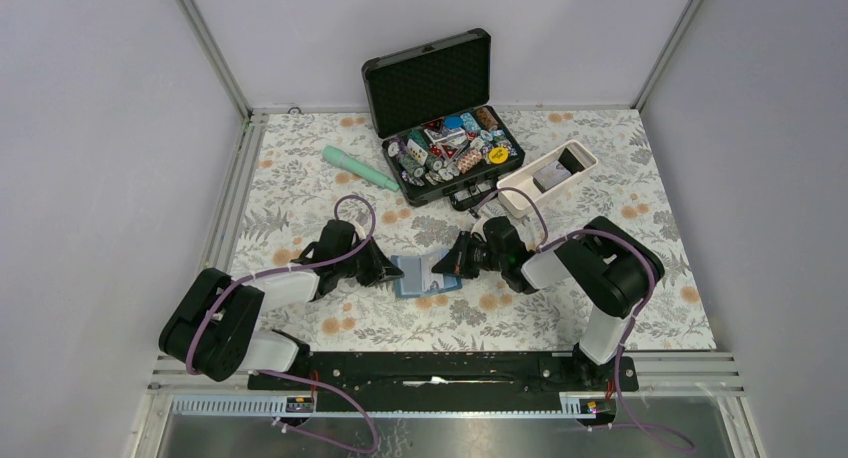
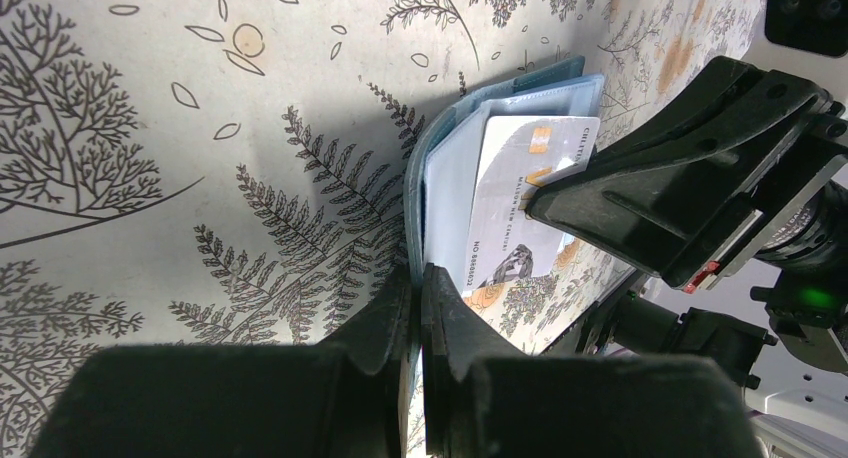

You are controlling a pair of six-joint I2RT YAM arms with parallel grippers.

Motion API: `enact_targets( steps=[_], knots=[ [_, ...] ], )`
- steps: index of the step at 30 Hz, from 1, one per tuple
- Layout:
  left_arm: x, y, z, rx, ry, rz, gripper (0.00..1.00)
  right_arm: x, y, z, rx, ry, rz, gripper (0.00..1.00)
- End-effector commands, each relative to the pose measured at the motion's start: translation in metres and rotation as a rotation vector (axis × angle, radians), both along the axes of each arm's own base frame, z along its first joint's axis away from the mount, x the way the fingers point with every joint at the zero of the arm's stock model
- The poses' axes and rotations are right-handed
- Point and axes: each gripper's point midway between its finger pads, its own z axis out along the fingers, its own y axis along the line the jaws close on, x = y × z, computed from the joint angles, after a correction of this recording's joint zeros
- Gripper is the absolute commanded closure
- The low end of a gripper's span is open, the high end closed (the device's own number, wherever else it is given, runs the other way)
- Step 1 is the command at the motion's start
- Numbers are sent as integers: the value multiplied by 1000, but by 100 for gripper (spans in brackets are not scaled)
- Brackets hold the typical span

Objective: Put the credit cards into the card holder
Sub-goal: Insert the credit card into the card holder.

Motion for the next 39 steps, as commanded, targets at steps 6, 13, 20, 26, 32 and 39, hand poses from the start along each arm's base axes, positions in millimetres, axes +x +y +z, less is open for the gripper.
enact_targets(
  steps=[6,13,20,26,32,39],
  knots=[
    [0,-5,5,-17,-26,-34,100,-13,-1,-17,-38,17,23,100],
    [-1,-4,5,-16,-25,-34,100,-15,3,-20,-32,36,33,100],
    [-1,-4,6,-17,-30,-36,100,-17,2,-22,-39,44,27,100],
    [-2,-4,6,-15,-28,-38,100,-15,5,-21,-28,41,11,100],
    [-2,-3,6,-11,-31,-38,100,-13,1,-23,-53,48,-17,100],
    [-1,-3,7,-12,-34,-35,100,-18,-4,-28,-70,89,-40,100]
  ],
)
